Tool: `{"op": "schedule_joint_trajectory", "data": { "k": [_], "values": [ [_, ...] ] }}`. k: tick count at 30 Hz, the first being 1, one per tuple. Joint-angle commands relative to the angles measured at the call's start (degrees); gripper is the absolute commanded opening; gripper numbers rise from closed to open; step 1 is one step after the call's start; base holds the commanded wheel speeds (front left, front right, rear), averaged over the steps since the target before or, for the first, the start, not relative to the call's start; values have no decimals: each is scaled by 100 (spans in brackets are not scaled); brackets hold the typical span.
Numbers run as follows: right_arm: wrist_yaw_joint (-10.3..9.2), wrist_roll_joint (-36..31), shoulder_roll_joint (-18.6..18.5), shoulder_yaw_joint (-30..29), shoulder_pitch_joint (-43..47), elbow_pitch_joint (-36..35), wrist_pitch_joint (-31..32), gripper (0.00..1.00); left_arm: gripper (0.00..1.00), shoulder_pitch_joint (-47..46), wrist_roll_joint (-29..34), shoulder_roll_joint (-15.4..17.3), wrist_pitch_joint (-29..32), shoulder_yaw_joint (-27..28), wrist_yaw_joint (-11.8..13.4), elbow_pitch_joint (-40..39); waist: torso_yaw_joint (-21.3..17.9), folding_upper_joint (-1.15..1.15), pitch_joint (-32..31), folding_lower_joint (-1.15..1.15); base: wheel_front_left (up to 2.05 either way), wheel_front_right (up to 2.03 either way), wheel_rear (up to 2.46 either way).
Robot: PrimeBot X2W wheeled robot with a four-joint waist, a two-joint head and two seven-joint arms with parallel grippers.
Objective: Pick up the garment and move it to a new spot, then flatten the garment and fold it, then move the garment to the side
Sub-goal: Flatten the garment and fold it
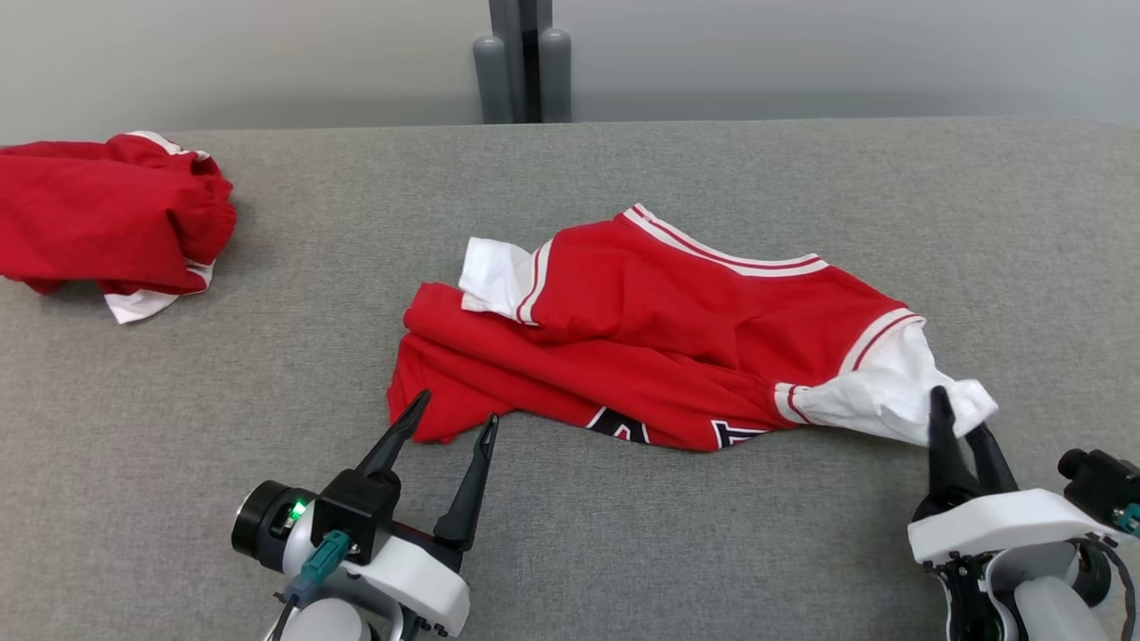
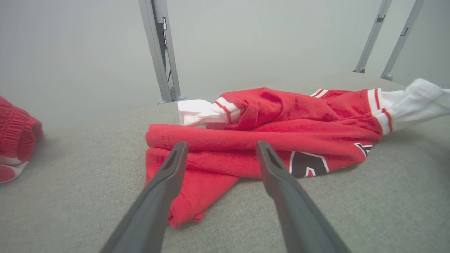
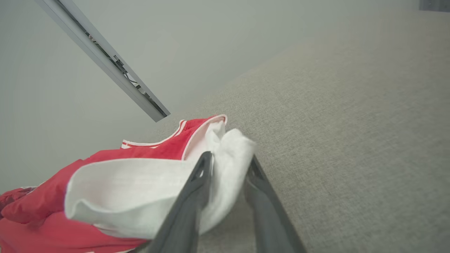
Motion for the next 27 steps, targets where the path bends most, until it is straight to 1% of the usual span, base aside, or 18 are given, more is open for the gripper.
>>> {"op": "schedule_joint_trajectory", "data": {
  "k": [1, 8, 16, 22, 27],
  "values": [
    [1, -53, -42, -14, 86, -22, -24, 100, 100, 74, 13, 42, -6, 46, 14, -30, -46, 0, 6, 0, 0, 0, 0],
    [1, -500, -45, -252, 406, -270, -24, 100, 100, 223, -23, 77, -6, 200, 18, -113, -223, 0, -59, 0, 0, 0, 0],
    [1, -779, -40, -553, 505, -1045, -24, 100, 100, 370, -56, 123, -6, 448, 28, -263, -384, 0, -223, 0, 0, 0, 0],
    [1, -878, -40, -366, 398, -1445, -24, 100, 100, 80, -186, 165, 37, 609, -30, -27, -443, 0, -281, 0, 0, 0, 0],
    [1, -807, -41, -97, 369, -1668, -24, 100, 100, -354, -578, 155, 290, 865, -185, 450, -538, 0, -229, 0, 0, 0, 0]
  ]
}}
